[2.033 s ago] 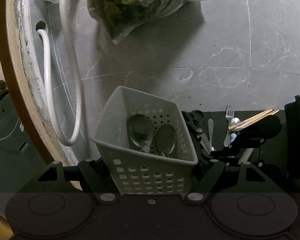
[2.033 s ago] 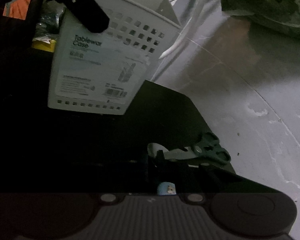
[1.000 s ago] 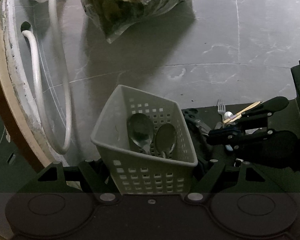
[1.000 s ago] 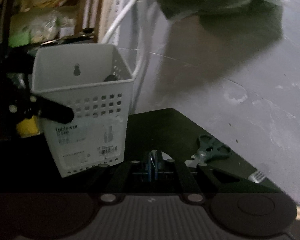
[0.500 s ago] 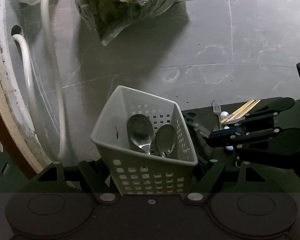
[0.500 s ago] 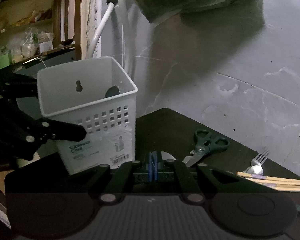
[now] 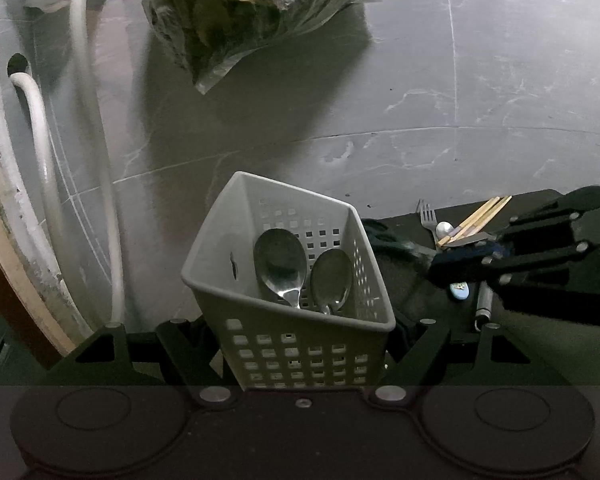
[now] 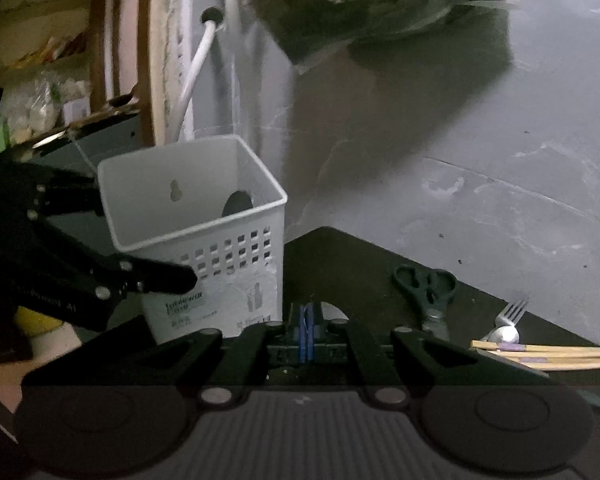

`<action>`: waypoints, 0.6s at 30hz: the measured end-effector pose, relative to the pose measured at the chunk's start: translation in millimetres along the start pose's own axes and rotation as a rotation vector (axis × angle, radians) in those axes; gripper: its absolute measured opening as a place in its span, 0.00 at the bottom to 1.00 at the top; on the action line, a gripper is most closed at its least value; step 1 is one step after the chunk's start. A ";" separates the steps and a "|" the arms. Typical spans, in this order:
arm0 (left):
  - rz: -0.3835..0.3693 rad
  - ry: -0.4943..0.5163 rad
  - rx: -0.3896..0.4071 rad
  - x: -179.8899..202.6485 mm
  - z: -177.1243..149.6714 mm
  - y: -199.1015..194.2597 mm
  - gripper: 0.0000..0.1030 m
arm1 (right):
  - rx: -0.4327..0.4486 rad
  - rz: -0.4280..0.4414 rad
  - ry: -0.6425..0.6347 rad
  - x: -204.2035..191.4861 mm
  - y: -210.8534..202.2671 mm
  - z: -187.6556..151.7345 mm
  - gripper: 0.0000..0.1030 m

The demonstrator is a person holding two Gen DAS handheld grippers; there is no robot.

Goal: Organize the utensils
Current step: 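Lift the small silver spoon from the pile with the right tool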

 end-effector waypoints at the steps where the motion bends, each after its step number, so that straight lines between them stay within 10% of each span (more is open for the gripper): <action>1: -0.002 0.001 0.001 -0.2 -0.2 -0.1 0.77 | 0.009 -0.001 0.014 0.2 -2.6 2.9 0.01; 18: -0.013 -0.001 0.012 -0.5 -0.7 0.7 0.76 | 0.109 -0.003 0.351 45.9 -26.2 48.3 0.00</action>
Point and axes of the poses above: each gripper's, at about its wrist camera, not at the fingertips, and y roughly the way its jaws point, x to its right, z to its top, the point moved 7 cm from there along y, roughly the way its jaws point, and after that the axes turned 1 degree about x, right-handed, at the moved point
